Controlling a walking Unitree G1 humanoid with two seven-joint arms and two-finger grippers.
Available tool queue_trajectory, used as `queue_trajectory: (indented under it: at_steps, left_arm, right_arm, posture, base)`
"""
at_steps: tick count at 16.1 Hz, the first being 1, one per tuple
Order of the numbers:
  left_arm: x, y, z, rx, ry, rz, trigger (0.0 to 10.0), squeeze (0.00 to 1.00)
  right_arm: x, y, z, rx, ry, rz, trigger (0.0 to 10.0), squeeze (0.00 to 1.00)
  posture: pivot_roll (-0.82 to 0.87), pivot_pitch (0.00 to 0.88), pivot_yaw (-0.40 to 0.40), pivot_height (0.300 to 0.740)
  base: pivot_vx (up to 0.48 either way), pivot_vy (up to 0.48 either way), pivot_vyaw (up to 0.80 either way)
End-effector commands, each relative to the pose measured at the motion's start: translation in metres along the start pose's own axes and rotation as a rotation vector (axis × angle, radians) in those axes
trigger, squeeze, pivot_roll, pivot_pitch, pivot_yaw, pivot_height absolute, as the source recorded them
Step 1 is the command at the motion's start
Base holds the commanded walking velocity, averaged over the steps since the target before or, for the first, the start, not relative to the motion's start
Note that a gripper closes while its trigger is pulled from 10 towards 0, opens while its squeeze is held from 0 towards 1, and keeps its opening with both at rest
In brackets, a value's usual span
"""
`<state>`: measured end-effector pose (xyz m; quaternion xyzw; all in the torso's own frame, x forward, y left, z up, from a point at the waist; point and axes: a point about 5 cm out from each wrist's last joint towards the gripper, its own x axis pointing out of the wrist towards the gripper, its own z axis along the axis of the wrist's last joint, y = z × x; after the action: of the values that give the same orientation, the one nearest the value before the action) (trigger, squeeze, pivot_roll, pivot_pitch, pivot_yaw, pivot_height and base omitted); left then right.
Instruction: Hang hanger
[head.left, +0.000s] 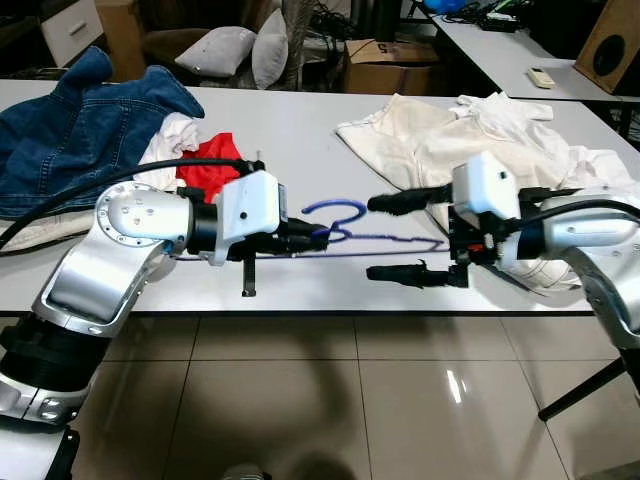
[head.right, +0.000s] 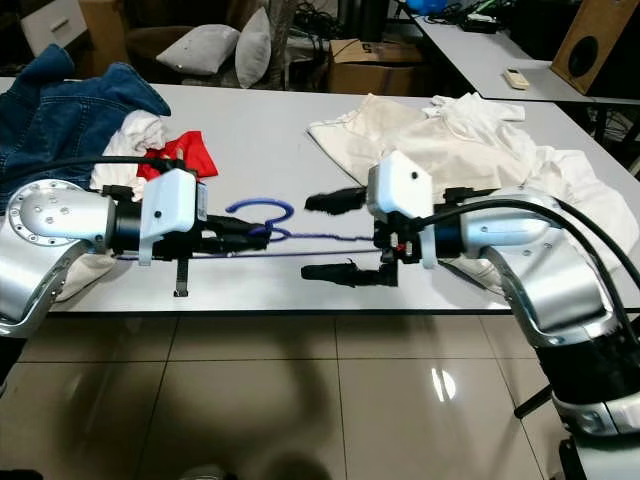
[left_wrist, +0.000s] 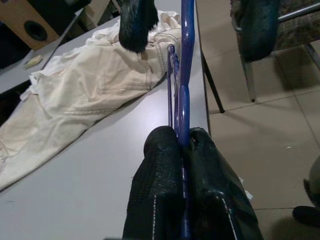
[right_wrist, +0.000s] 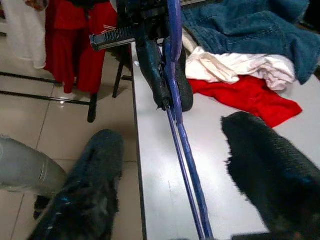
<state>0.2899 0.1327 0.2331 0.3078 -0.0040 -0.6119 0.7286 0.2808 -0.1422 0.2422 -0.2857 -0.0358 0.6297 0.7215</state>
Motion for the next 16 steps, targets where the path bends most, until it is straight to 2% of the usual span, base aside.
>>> queue_trajectory:
  at_steps: [1, 8, 16]
  left_arm:
    - [0.002, 0.002, 0.011, 0.032, -0.018, -0.028, 0.0, 0.00]
    - [0.014, -0.001, 0.022, 0.036, -0.071, -0.070, 0.0, 0.00]
    - [0.020, -0.005, 0.029, 0.031, -0.117, -0.107, 0.0, 0.00]
  right_arm:
    - [0.004, -0.003, 0.003, -0.017, 0.004, 0.020, 0.0, 0.00]
    - [0.024, -0.013, -0.005, 0.014, 0.036, -0.006, 0.0, 0.00]
    - [0.028, -0.016, -0.006, 0.013, 0.043, 0.002, 0.0, 0.00]
  posture:
    - [0.05, 0.000, -0.008, 0.740]
    - [0.06, 0.000, -0.018, 0.740]
    - [0.05, 0.000, -0.021, 0.740]
  base:
    - [0.000, 0.000, 0.00]
    - [0.000, 0.000, 0.00]
    - [0.000, 0.000, 0.00]
